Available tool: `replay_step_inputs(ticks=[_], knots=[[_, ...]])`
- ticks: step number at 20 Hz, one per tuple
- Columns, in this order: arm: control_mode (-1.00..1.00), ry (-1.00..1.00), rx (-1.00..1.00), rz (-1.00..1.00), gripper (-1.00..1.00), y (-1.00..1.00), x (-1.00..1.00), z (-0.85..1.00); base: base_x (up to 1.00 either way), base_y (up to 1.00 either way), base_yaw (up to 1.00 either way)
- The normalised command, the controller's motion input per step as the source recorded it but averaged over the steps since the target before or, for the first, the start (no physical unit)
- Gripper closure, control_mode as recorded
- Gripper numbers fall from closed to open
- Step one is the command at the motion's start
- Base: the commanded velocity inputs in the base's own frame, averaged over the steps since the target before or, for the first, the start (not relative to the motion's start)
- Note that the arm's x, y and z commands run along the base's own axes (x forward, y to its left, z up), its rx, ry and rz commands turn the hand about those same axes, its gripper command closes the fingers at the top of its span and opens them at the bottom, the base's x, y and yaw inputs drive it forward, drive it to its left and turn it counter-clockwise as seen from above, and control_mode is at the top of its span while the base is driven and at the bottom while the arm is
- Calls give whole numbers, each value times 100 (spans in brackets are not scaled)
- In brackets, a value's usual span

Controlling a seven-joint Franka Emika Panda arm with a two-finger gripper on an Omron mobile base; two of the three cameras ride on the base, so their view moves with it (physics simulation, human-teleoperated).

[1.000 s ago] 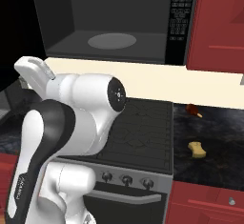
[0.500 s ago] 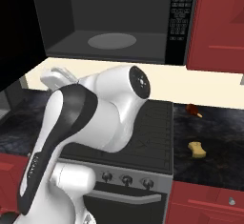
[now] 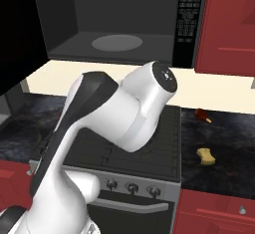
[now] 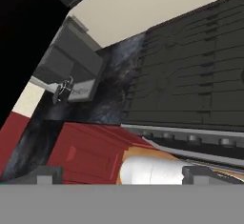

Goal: Place the sponge inside the microwave to prepare for sanitizing.

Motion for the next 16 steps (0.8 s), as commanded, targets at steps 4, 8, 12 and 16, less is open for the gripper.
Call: replay_step_inputs(ticks=[4,8,12,16], knots=[[-100,-5,-18,1,-100,-57,18,-24,0,0,0],[-100,-5,-18,4,-100,-54,13,-22,0,0,0],[-100,-2,-10,8,-100,-47,9,-25,0,0,0],[-100,0,-1,6,-100,-43,18,-14,0,0,0]])
